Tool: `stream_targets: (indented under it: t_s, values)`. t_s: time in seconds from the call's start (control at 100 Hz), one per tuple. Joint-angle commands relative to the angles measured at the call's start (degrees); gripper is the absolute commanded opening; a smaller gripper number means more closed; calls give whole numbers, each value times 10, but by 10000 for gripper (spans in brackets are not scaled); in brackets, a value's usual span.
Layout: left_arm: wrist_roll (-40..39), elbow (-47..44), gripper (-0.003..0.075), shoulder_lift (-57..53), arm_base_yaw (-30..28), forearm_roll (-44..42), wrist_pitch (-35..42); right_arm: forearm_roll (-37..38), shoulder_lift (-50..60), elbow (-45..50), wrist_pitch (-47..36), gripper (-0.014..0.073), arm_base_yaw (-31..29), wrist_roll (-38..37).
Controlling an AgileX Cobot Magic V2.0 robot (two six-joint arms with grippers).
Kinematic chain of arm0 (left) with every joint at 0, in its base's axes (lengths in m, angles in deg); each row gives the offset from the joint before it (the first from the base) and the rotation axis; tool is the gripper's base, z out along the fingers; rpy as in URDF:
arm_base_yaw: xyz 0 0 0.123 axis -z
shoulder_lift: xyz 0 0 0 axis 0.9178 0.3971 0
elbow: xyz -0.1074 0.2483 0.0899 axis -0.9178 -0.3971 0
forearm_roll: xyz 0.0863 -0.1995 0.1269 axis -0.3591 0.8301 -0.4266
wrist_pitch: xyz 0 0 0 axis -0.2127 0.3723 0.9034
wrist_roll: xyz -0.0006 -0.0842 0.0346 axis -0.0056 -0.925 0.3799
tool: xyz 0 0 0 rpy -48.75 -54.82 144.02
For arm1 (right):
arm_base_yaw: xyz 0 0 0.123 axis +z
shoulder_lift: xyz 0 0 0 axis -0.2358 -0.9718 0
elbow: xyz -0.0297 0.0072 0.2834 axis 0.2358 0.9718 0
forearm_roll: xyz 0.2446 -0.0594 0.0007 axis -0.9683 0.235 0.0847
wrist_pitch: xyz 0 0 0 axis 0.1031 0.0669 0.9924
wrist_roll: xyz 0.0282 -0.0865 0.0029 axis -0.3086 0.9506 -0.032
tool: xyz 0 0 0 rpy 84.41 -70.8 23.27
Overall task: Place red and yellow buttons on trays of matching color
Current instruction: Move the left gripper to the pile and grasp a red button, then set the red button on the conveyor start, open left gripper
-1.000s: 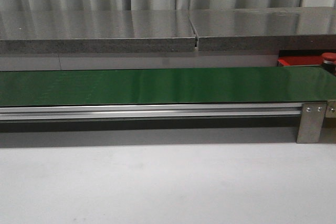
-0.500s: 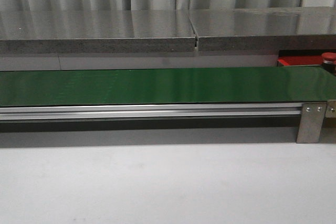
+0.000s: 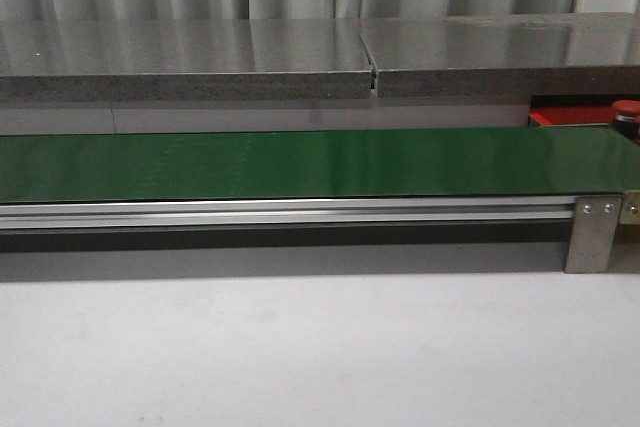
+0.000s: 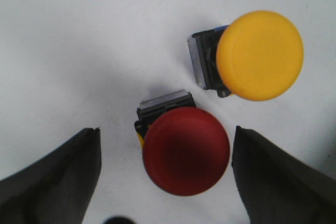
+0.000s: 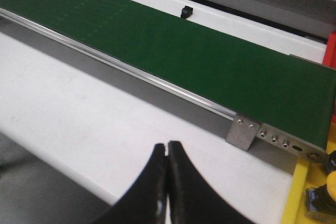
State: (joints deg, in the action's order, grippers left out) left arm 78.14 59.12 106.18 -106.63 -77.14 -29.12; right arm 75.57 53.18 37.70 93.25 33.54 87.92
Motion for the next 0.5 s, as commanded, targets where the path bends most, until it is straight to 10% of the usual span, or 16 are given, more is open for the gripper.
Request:
stream_targets:
  t_s: [0.0,0.49]
  values:
    - [-4,20,435,-30,2,7,21,-4,-4,-15,-38,-68,0,5]
    - [13,20,225,-34,6,16,17,-4,-4,-15,-38,-68,0,5]
